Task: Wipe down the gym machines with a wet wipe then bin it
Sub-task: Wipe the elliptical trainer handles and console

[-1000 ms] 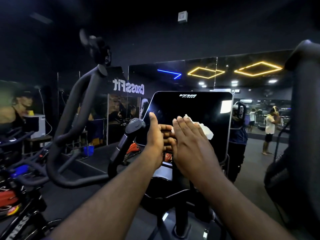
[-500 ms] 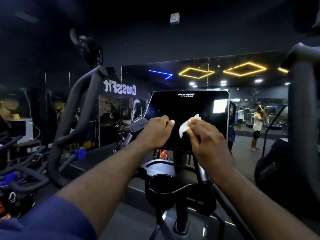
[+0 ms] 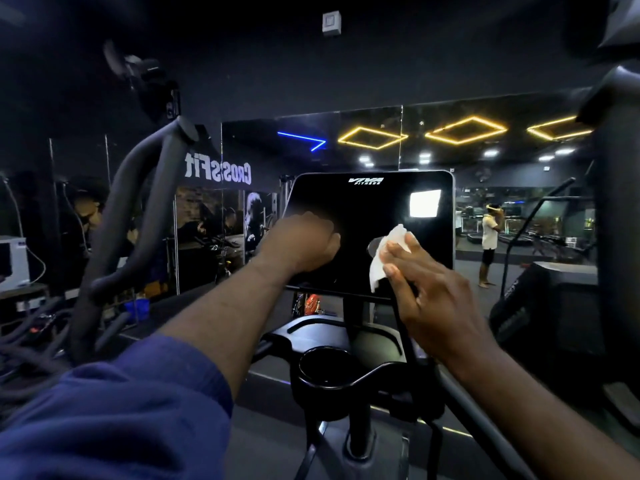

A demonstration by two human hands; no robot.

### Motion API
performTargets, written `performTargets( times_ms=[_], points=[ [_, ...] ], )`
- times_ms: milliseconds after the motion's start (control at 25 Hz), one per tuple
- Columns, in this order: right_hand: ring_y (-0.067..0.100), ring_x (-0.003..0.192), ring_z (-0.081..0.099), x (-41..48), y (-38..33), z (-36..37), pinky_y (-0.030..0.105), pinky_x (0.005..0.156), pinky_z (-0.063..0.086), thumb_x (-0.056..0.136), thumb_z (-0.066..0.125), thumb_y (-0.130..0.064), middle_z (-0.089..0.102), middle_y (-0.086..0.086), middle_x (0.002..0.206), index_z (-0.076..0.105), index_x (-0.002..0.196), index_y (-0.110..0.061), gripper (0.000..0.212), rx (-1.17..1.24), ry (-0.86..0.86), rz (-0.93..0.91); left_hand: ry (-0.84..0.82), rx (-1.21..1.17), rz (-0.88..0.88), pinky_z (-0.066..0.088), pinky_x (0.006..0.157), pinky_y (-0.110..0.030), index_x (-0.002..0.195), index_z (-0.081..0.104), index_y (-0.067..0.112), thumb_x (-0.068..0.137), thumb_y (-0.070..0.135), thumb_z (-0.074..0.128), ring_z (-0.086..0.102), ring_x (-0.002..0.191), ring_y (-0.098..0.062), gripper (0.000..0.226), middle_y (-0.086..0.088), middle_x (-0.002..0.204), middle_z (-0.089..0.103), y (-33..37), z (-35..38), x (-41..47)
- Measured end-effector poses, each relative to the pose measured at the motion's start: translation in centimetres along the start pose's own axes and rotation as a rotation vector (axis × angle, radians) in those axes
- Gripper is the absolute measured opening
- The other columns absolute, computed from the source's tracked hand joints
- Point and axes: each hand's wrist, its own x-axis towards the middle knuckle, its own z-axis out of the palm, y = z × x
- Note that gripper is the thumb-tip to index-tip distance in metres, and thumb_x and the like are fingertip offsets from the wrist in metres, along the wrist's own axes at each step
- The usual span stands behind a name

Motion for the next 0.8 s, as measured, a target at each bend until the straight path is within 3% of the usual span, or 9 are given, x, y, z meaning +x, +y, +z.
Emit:
performTargets(
  times_ms=[160, 200, 280, 360, 440, 520, 640, 720, 800],
  points=[
    [0.009, 0.11, 0.07, 6.0, 0.3, 1.2, 0.013, 0.097, 0.046, 0.099, 0.07, -0.029, 0.078, -0.006, 0.109, 0.082, 0.107, -0.022, 0.016, 0.054, -0.154, 0.0, -0.017, 0.014, 0.02, 0.041, 0.068, -0.039, 0.099, 0.068, 0.014, 0.101, 0.046, 0.045, 0.068, 0.094, -0.041, 0.039, -0.016, 0.104, 0.069, 0.0, -0.1, -0.1],
    [0.009, 0.097, 0.071, 7.3, 0.5, 1.2, 0.01, 0.086, 0.048, 0.1, 0.069, -0.032, 0.078, -0.005, 0.099, 0.083, 0.103, -0.023, 0.017, 0.088, -0.236, 0.121, -0.021, 0.003, 0.018, 0.042, 0.069, -0.039, 0.1, 0.068, 0.014, 0.1, 0.044, 0.045, 0.068, 0.095, -0.041, 0.038, -0.017, 0.105, 0.069, -0.1, 0.0, -0.1],
    [0.02, 0.078, 0.073, 8.0, 0.9, 1.3, 0.023, 0.072, 0.059, 0.101, 0.064, -0.029, 0.077, 0.005, 0.088, 0.08, 0.096, -0.018, 0.021, 0.367, -0.344, 0.444, -0.039, -0.033, 0.006, 0.042, 0.072, -0.039, 0.102, 0.067, 0.013, 0.1, 0.042, 0.047, 0.067, 0.097, -0.041, 0.035, -0.018, 0.107, 0.068, -0.3, 0.0, 0.1],
    [0.028, 0.071, 0.07, 7.0, 0.5, 1.4, 0.038, 0.065, 0.061, 0.103, 0.056, -0.017, 0.076, 0.016, 0.089, 0.078, 0.097, -0.01, 0.024, 0.72, -0.251, 0.654, -0.047, -0.075, -0.008, 0.041, 0.073, -0.037, 0.102, 0.067, 0.014, 0.1, 0.041, 0.048, 0.066, 0.099, -0.04, 0.033, -0.018, 0.108, 0.067, -0.6, 0.0, 0.3],
    [0.027, 0.085, 0.072, 5.4, 0.5, 1.4, 0.042, 0.078, 0.059, 0.102, 0.053, -0.013, 0.078, 0.014, 0.099, 0.077, 0.105, -0.008, 0.025, 0.971, -0.07, 0.757, -0.041, -0.1, -0.003, 0.042, 0.074, -0.037, 0.101, 0.066, 0.016, 0.099, 0.042, 0.049, 0.065, 0.099, -0.038, 0.032, -0.016, 0.107, 0.067, -0.8, 0.1, 0.3],
    [0.02, 0.103, 0.072, 3.5, 0.3, 1.6, 0.034, 0.093, 0.056, 0.102, 0.054, -0.024, 0.078, 0.001, 0.109, 0.075, 0.12, -0.018, 0.028, 0.804, 0.006, 0.721, -0.024, -0.125, 0.0, 0.043, 0.073, -0.036, 0.097, 0.066, 0.017, 0.098, 0.043, 0.049, 0.065, 0.097, -0.037, 0.031, -0.015, 0.104, 0.067, -1.0, 0.3, 0.4],
    [0.009, 0.112, 0.061, 1.6, -1.2, 1.2, 0.009, 0.085, 0.04, 0.106, 0.051, -0.028, 0.065, -0.008, 0.125, 0.054, 0.149, -0.031, 0.043, 0.218, -0.012, 0.461, 0.001, -0.13, -0.006, 0.046, 0.07, -0.036, 0.092, 0.065, 0.018, 0.097, 0.044, 0.049, 0.066, 0.091, -0.036, 0.031, -0.013, 0.098, 0.067, -1.0, 0.5, 0.4],
    [0.008, 0.111, 0.054, 3.1, -1.3, 0.7, 0.011, 0.082, 0.037, 0.104, 0.052, -0.026, 0.062, -0.003, 0.134, 0.057, 0.145, -0.031, 0.042, 0.018, -0.103, 0.319, 0.005, -0.114, -0.01, 0.05, 0.071, -0.037, 0.091, 0.065, 0.018, 0.097, 0.044, 0.049, 0.066, 0.088, -0.036, 0.031, -0.012, 0.096, 0.067, -0.9, 0.5, 0.4],
    [0.017, 0.102, 0.058, 6.2, -0.6, 0.4, 0.025, 0.077, 0.04, 0.102, 0.053, -0.03, 0.067, 0.003, 0.121, 0.069, 0.12, -0.027, 0.024, -0.045, -0.301, 0.341, 0.004, -0.084, -0.005, 0.048, 0.07, -0.037, 0.089, 0.063, 0.018, 0.097, 0.044, 0.049, 0.066, 0.088, -0.036, 0.03, -0.011, 0.096, 0.067, -0.8, 0.4, 0.4]
  ],
)
